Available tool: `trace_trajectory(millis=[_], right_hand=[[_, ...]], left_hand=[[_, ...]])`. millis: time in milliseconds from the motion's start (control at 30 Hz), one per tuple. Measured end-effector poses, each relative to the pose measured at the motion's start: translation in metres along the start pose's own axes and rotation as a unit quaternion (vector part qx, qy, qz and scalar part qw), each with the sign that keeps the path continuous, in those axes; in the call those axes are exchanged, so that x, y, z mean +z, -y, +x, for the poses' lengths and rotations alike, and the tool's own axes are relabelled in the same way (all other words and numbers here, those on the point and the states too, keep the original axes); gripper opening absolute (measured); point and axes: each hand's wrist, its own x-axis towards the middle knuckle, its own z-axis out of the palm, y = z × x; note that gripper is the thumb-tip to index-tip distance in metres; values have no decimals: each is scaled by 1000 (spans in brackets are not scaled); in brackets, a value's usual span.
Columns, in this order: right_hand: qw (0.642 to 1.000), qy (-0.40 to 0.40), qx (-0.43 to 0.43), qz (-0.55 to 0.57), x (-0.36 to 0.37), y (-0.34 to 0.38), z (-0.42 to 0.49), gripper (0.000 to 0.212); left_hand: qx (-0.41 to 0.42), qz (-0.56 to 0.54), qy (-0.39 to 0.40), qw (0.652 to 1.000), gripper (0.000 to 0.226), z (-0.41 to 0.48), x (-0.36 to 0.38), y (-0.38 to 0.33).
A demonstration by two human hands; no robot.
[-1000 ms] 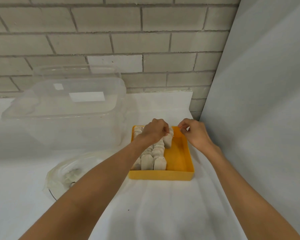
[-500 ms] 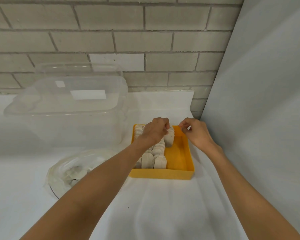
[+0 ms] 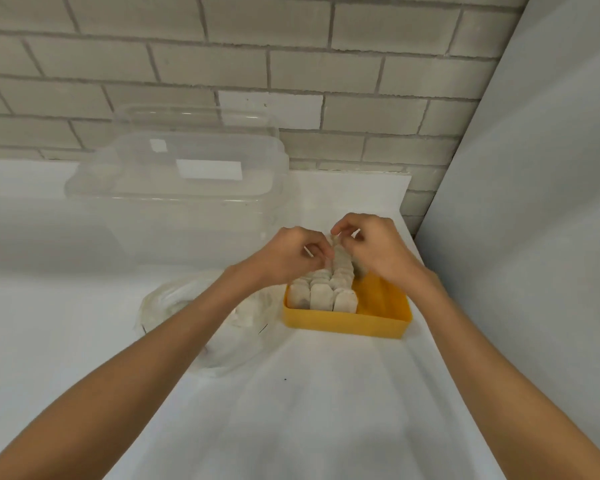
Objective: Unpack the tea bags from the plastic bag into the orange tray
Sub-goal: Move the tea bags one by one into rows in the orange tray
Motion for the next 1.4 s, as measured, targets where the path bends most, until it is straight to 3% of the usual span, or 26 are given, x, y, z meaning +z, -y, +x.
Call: trace_trajectory(millis=[167, 267, 467, 633, 767, 967, 1167, 1300, 1400], right_hand=[[996, 65, -43, 50, 37, 60, -10, 18], [990, 107, -64, 65, 64, 86, -17, 15], [978, 204, -36, 18, 122, 106, -27, 17], [976, 171, 10, -136, 161, 110, -35, 37], [976, 121, 9, -180, 174, 114, -37, 25], [997, 55, 57, 1, 167, 109, -31, 10], [982, 37, 30, 182, 146, 127, -27, 10], [970, 26, 43, 239, 141, 133, -23, 7], [975, 31, 57, 210, 140, 130, -22, 11]], left_hand=[[-62, -17, -10, 998, 15, -59, -46, 26], [-112, -14, 32, 993, 13, -93, -63, 45], [-165, 35, 50, 984, 17, -125, -63, 96], [-177, 42, -1, 983, 25, -128, -43, 117], [-157, 12, -42, 987, 28, -131, -39, 118], [-119, -63, -59, 989, 30, -140, -50, 121], [-106, -223, -89, 965, 21, -140, -60, 119], [-107, -268, -113, 951, 21, -138, -61, 120], [-117, -252, -156, 948, 12, -138, -61, 124]])
